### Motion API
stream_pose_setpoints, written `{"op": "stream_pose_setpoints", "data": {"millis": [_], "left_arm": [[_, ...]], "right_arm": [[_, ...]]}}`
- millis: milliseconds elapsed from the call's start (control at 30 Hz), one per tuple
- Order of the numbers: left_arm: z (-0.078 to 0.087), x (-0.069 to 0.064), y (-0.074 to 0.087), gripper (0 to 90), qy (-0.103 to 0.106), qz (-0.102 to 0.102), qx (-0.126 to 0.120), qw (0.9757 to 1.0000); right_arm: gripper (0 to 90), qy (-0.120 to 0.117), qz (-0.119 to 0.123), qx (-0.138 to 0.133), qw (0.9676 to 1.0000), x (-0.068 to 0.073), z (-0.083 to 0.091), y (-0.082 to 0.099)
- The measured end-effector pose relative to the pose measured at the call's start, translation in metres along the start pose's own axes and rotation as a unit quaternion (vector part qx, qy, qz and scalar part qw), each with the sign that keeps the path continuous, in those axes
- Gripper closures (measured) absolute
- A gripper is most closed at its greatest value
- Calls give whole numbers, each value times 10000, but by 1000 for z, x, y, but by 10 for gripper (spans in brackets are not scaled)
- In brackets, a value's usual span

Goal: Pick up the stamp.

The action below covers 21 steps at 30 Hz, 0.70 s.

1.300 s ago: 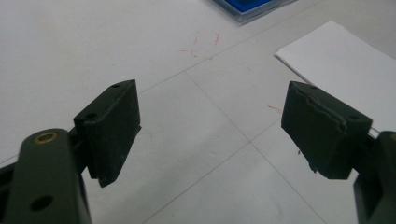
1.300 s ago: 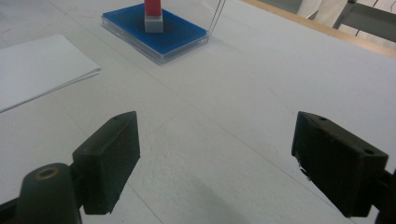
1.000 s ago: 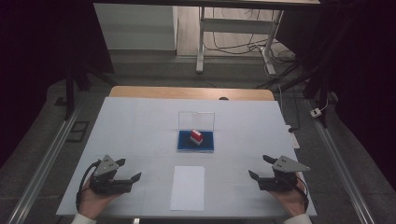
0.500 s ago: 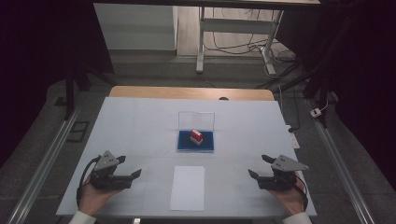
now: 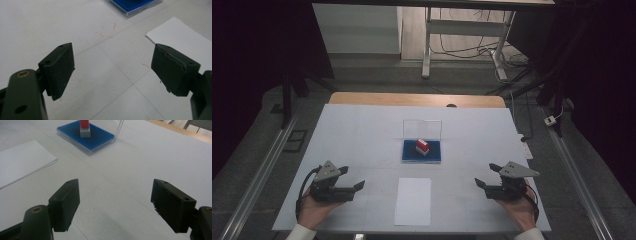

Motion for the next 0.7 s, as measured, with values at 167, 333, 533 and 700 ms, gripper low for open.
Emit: {"op": "stream_pose_setpoints", "data": {"millis": [167,333,533,700], "left_arm": [[-1,-1,3,194,-28,-34,47,10000],[0,-2,7,198,-61,-46,57,10000],[0,-1,9,201,-58,-65,55,9999],[0,1,11,202,-46,-4,58,10000]], "right_arm": [[244,-48,39,-30,10000,1,-2,-12],[252,-140,16,-75,9999,2,-9,-26],[253,-171,104,35,9998,9,-20,-44],[257,-327,165,50,9993,14,-33,-55]]}}
Point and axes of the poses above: each handheld gripper's, and its own axes: z roughly backward along the jaws, y roughly out of its underside, x roughly to its left, the point moved 5 cm from there along -z, roughly forward along the jaws, and after that the axes turned 2 degrees about z, right-handed, at the moved point
